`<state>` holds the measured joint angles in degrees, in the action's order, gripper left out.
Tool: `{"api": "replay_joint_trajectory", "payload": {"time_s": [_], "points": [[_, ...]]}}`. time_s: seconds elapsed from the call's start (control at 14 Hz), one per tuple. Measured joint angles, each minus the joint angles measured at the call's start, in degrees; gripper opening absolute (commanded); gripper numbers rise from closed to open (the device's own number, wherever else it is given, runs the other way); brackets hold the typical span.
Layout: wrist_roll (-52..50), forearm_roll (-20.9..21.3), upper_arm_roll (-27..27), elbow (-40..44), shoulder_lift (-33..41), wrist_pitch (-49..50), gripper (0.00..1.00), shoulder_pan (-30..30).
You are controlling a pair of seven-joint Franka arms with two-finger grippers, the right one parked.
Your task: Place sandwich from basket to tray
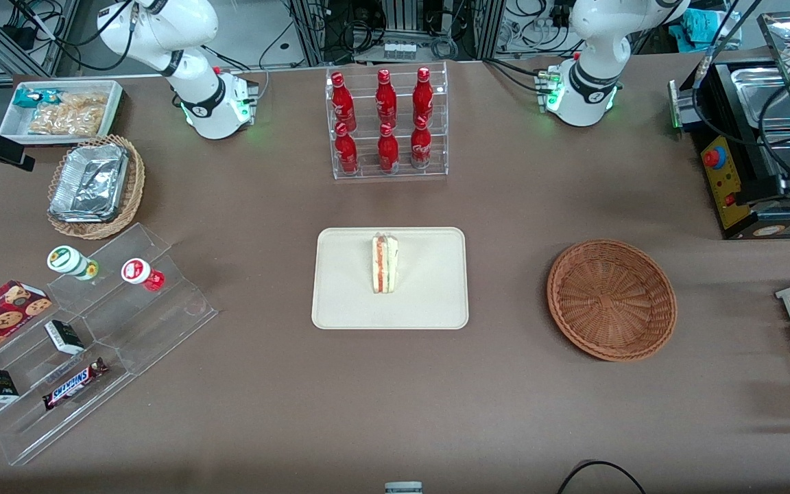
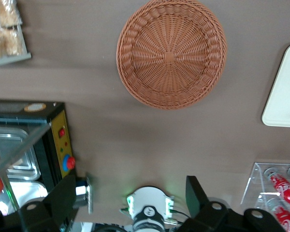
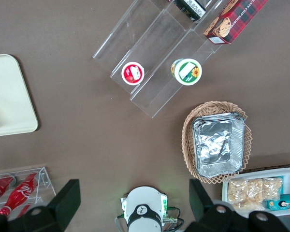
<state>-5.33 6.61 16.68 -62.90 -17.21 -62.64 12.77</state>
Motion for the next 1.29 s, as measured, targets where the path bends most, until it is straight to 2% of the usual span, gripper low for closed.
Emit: {"api": "replay_joint_trajectory", "payload": {"time_s": [0.36,0.79,1.0,1.29], "points": [[-5.6,0.7,0.2,-3.6,3.1,0.9,1.00,-6.6],[-6.6,-0.2,0.2,-15.4,12.5,-4.2,1.00,-7.0],[-6.6,-2.3,-0.1,-16.7,13.8,-4.8,1.00,-6.9],[-8.5,-2.4,-0.3,-17.2,14.0,-5.4,1.00,-6.9]]}}
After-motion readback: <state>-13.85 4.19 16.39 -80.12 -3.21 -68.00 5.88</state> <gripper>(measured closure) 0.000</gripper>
